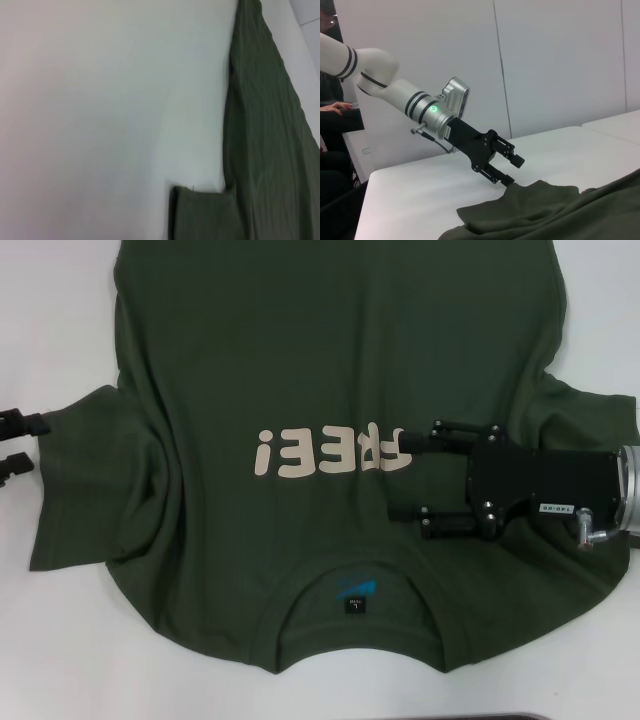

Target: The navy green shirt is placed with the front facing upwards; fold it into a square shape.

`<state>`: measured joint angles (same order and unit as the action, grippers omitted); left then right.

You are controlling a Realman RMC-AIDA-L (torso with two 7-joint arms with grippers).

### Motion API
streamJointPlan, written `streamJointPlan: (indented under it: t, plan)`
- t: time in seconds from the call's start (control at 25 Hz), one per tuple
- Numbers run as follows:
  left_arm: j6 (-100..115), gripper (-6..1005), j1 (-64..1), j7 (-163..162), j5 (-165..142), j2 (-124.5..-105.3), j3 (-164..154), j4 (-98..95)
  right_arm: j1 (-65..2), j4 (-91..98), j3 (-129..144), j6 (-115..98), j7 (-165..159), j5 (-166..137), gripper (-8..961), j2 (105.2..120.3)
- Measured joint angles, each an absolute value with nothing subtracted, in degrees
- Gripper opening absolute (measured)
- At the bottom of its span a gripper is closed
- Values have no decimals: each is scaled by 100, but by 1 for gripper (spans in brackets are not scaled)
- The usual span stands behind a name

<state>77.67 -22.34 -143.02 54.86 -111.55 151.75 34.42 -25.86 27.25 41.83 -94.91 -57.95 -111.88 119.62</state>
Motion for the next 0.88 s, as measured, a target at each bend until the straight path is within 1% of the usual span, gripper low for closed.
streamJointPlan:
  t: [0.88]
  plan:
    - [7641, 579, -2279, -14257, 5462, -11219, 15116, 3287, -2575, 2724, 4183, -9501, -5797, -11176, 824, 11962]
